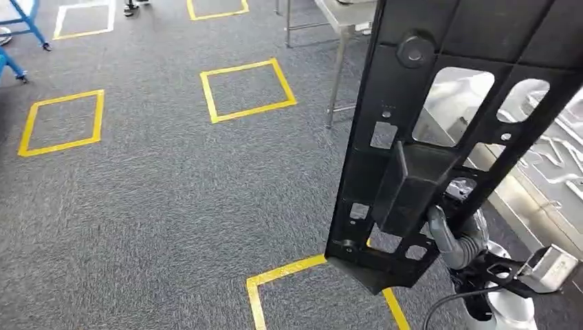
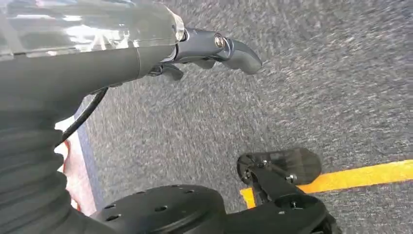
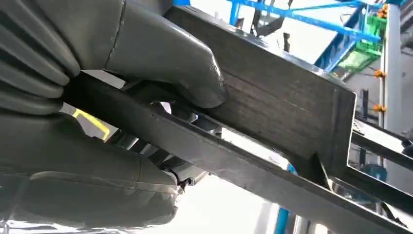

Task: Take the parts from the cabinet and place them on the table.

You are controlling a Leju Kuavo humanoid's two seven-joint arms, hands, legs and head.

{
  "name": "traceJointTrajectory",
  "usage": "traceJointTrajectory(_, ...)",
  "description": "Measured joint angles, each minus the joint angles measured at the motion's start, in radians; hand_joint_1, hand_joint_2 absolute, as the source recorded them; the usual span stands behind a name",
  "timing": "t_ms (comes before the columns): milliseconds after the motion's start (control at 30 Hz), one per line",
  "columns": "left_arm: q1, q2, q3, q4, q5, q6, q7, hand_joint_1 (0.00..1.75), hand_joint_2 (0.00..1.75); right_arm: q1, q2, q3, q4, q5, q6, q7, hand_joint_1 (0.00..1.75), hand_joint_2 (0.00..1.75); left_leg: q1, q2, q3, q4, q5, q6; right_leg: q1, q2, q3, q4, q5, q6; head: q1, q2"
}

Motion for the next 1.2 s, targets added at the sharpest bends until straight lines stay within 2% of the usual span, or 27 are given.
traceJointTrajectory(33, -0.002, 0.0, 0.0, 0.0, 0.001, 0.001, -0.002, 0.0, 1.75, 0.0, 0.0, 0.001, -0.001, 0.0, 0.0, 0.001, 1.75, 1.75, 0.0, 0.011, 0.005, -0.002, -0.002, -0.006, 0.002, 0.012, 0.0, -0.001, 0.0, -0.007, 0.0, 0.0)
traceJointTrajectory(67, -0.004, 0.0, 0.0, 0.0, 0.001, 0.003, -0.003, 0.0, 1.75, -0.001, 0.0, 0.003, -0.003, 0.0, 0.0, 0.004, 1.75, 1.75, 0.002, 0.012, 0.008, 0.001, -0.009, -0.014, -0.005, 0.024, 0.007, -0.01, 0.005, -0.017, 0.0, 0.0)
traceJointTrajectory(100, -0.005, 0.0, 0.0, 0.0, 0.003, 0.003, -0.004, 0.0, 1.75, -0.003, 0.0, 0.006, -0.006, -0.001, -0.001, 0.005, 1.75, 1.75, 0.009, -0.029, 0.004, 0.021, -0.024, -0.019, -0.006, 0.032, 0.009, -0.012, 0.006, -0.02, 0.0, 0.0)
traceJointTrajectory(133, -0.005, 0.0, 0.0, 0.0, 0.005, 0.003, -0.004, 0.0, 1.75, -0.013, 0.0, 0.008, -0.005, -0.003, -0.001, 0.007, 1.75, 1.75, 0.01, -0.065, -0.022, 0.074, -0.056, -0.021, -0.006, 0.042, 0.008, -0.012, 0.006, -0.026, 0.0, 0.0)
traceJointTrajectory(167, -0.004, 0.0, 0.0, 0.0, 0.007, 0.003, -0.004, 0.0, 1.75, -0.021, 0.001, 0.011, -0.005, -0.006, -0.001, 0.011, 1.75, 1.75, 0.01, -0.08, -0.062, 0.156, -0.096, -0.022, -0.004, 0.051, 0.008, -0.012, 0.006, -0.032, 0.0, 0.0)
traceJointTrajectory(233, -0.003, 0.0, 0.002, 0.0, 0.011, 0.003, -0.005, 0.0, 1.75, -0.025, 0.002, 0.018, -0.002, -0.018, 0.0, 0.018, 1.75, 1.75, 0.01, -0.086, -0.138, 0.3, -0.143, -0.024, 0.0, 0.075, 0.008, -0.011, 0.006, -0.034, 0.0, 0.0)
traceJointTrajectory(267, -0.007, 0.0, 0.002, 0.0, 0.011, 0.003, -0.002, 0.0, 1.75, -0.03, 0.002, 0.02, 0.003, -0.026, 0.0, 0.022, 1.75, 1.75, 0.01, -0.086, -0.152, 0.32, -0.134, -0.023, 0.001, 0.086, 0.009, -0.009, 0.005, -0.035, 0.0, 0.0)
traceJointTrajectory(300, -0.009, 0.0, 0.002, 0.0, 0.013, 0.003, 0.005, 0.0, 1.75, -0.042, 0.002, 0.022, 0.011, -0.035, 0.002, 0.026, 1.75, 1.75, 0.01, -0.086, -0.142, 0.288, -0.097, -0.021, 0.002, 0.101, 0.009, -0.007, 0.004, -0.034, 0.0, 0.0)
traceJointTrajectory(367, -0.009, 0.0, 0.004, 0.0, 0.021, 0.004, 0.016, 0.0, 1.75, -0.071, 0.002, 0.023, 0.027, -0.047, 0.004, 0.029, 1.75, 1.75, 0.012, -0.098, -0.078, 0.132, -0.001, -0.014, 0.001, 0.13, 0.01, -0.001, 0.002, -0.032, 0.0, 0.0)
traceJointTrajectory(400, -0.006, 0.0, 0.005, 0.0, 0.022, 0.006, 0.018, 0.0, 1.75, -0.083, 0.002, 0.024, 0.035, -0.05, 0.004, 0.033, 1.75, 1.75, 0.014, -0.129, -0.049, 0.055, 0.026, -0.009, -0.001, 0.141, 0.008, 0.001, 0.001, -0.028, 0.0, 0.0)
traceJointTrajectory(433, -0.005, -0.001, 0.005, 0.0, 0.022, 0.006, 0.018, 0.0, 1.75, -0.094, 0.002, 0.026, 0.043, -0.053, 0.004, 0.035, 1.75, 1.75, 0.015, -0.165, -0.041, 0.035, 0.012, -0.006, 0.004, 0.152, 0.002, 0.005, 0.002, -0.021, 0.0, 0.0)
traceJointTrajectory(533, -0.007, -0.002, 0.005, 0.0, 0.017, 0.006, 0.02, 0.0, 1.75, -0.098, 0.002, 0.029, 0.057, -0.053, 0.001, 0.037, 1.75, 1.75, 0.009, -0.148, -0.038, 0.029, 0.015, 0.007, -0.006, 0.176, -0.008, -0.003, 0.012, 0.001, 0.0, 0.0)
traceJointTrajectory(567, -0.007, -0.002, 0.005, 0.0, 0.015, 0.006, 0.02, 0.0, 1.75, -0.098, 0.001, 0.029, 0.059, -0.053, 0.001, 0.037, 1.75, 1.75, 0.013, -0.138, -0.035, 0.016, 0.022, 0.018, -0.005, 0.184, -0.009, -0.005, 0.014, 0.01, 0.0, 0.0)
traceJointTrajectory(600, -0.008, -0.004, 0.004, 0.0, 0.013, 0.006, 0.019, 0.0, 1.75, -0.094, -0.001, 0.029, 0.06, -0.054, 0.001, 0.035, 1.75, 1.75, 0.015, -0.124, -0.03, 0.006, 0.029, 0.027, -0.008, 0.148, -0.009, 0.006, 0.006, 0.01, 0.0, 0.0)
traceJointTrajectory(633, -0.007, -0.005, 0.004, 0.0, 0.011, 0.006, 0.018, 0.0, 1.75, -0.097, -0.005, 0.029, 0.062, -0.056, 0.0, 0.034, 1.75, 1.75, 0.014, -0.116, -0.028, 0.001, 0.031, 0.032, -0.002, 0.1, -0.028, 0.042, -0.022, 0.013, 0.0, 0.0)
traceJointTrajectory(667, -0.006, -0.005, 0.004, 0.0, 0.011, 0.005, 0.018, 0.0, 1.75, -0.1, -0.005, 0.029, 0.064, -0.056, 0.0, 0.032, 1.75, 1.75, 0.012, -0.105, -0.029, 0.001, 0.031, 0.034, -0.002, 0.08, -0.061, 0.109, -0.06, 0.017, 0.0, 0.0)
traceJointTrajectory(700, -0.003, -0.005, 0.004, 0.0, 0.01, 0.005, 0.017, 0.0, 1.75, -0.097, -0.005, 0.029, 0.068, -0.056, 0.0, 0.029, 1.75, 1.75, 0.01, -0.093, -0.029, 0.001, 0.03, 0.035, -0.002, 0.07, -0.105, 0.199, -0.1, 0.02, 0.0, 0.0)
traceJointTrajectory(733, 0.0, -0.005, 0.004, 0.0, 0.01, 0.005, 0.016, 0.0, 1.75, -0.094, -0.005, 0.029, 0.072, -0.056, 0.0, 0.027, 1.75, 1.75, 0.009, -0.079, -0.03, 0.001, 0.029, 0.037, -0.004, 0.067, -0.139, 0.267, -0.121, 0.022, 0.0, 0.0)
traceJointTrajectory(767, 0.0, -0.005, 0.004, 0.0, 0.01, 0.006, 0.016, 0.0, 1.75, -0.091, -0.005, 0.029, 0.077, -0.056, 0.0, 0.026, 1.75, 1.75, 0.008, -0.067, -0.03, 0.002, 0.028, 0.037, -0.005, 0.066, -0.153, 0.295, -0.121, 0.023, 0.0, 0.0)
traceJointTrajectory(800, 0.0, -0.005, 0.004, 0.0, 0.008, 0.006, 0.015, 0.0, 1.75, -0.089, -0.005, 0.029, 0.081, -0.055, -0.001, 0.026, 1.75, 1.75, 0.007, -0.056, -0.029, 0.002, 0.026, 0.037, -0.006, 0.064, -0.145, 0.278, -0.101, 0.024, 0.0, 0.0)
traceJointTrajectory(867, -0.001, -0.006, 0.003, 0.0, 0.005, 0.006, 0.014, 0.0, 1.75, -0.088, -0.005, 0.029, 0.084, -0.054, -0.002, 0.023, 1.75, 1.75, 0.007, -0.034, -0.025, 0.003, 0.022, 0.033, -0.006, 0.048, -0.064, 0.126, -0.021, 0.021, 0.0, 0.0)
traceJointTrajectory(900, -0.001, -0.007, 0.002, 0.0, 0.003, 0.006, 0.014, 0.0, 1.75, -0.087, -0.005, 0.029, 0.084, -0.053, -0.004, 0.021, 1.75, 1.75, 0.006, -0.026, -0.021, 0.003, 0.019, 0.03, -0.005, 0.024, -0.016, 0.041, 0.011, 0.018, 0.0, 0.0)
traceJointTrajectory(933, -0.001, -0.007, 0.002, 0.0, 0.001, 0.005, 0.013, 0.0, 1.75, -0.088, -0.005, 0.028, 0.084, -0.053, -0.006, 0.019, 1.75, 1.75, -0.001, -0.016, -0.018, 0.006, 0.015, 0.024, 0.007, -0.029, 0.008, -0.011, 0.002, 0.009, 0.0, 0.0)
traceJointTrajectory(1067, -0.002, -0.008, -0.002, 0.0, -0.002, 0.001, 0.011, 0.0, 1.75, -0.065, -0.008, 0.019, 0.077, -0.051, -0.017, 0.018, 1.75, 1.75, -0.003, 0.021, -0.007, 0.003, 0.006, 0.002, 0.013, 0.025, 0.004, -0.014, 0.009, -0.015, 0.0, 0.0)
traceJointTrajectory(1100, -0.003, -0.008, -0.003, 0.0, -0.002, 0.001, 0.011, 0.0, 1.75, -0.058, -0.011, 0.017, 0.072, -0.051, -0.016, 0.018, 1.75, 1.75, -0.001, 0.008, -0.009, 0.008, -0.002, -0.006, 0.001, 0.033, 0.012, -0.021, 0.014, -0.022, 0.0, 0.0)
traceJointTrajectory(1133, -0.003, -0.008, -0.005, 0.0, -0.003, 0.0, 0.011, 0.0, 1.75, -0.056, -0.011, 0.016, 0.069, -0.052, -0.016, 0.017, 1.75, 1.75, 0.005, -0.039, -0.021, 0.043, -0.027, -0.01, 0.001, 0.044, 0.012, -0.023, 0.015, -0.025, 0.0, 0.0)
traceJointTrajectory(1200, -0.002, -0.008, -0.005, 0.0, -0.001, -0.002, 0.01, 0.0, 1.75, -0.053, -0.012, 0.016, 0.068, -0.052, -0.016, 0.017, 1.75, 1.75, 0.008, -0.078, -0.093, 0.196, -0.105, -0.014, 0.002, 0.064, 0.011, -0.023, 0.016, -0.033, 0.0, 0.0)
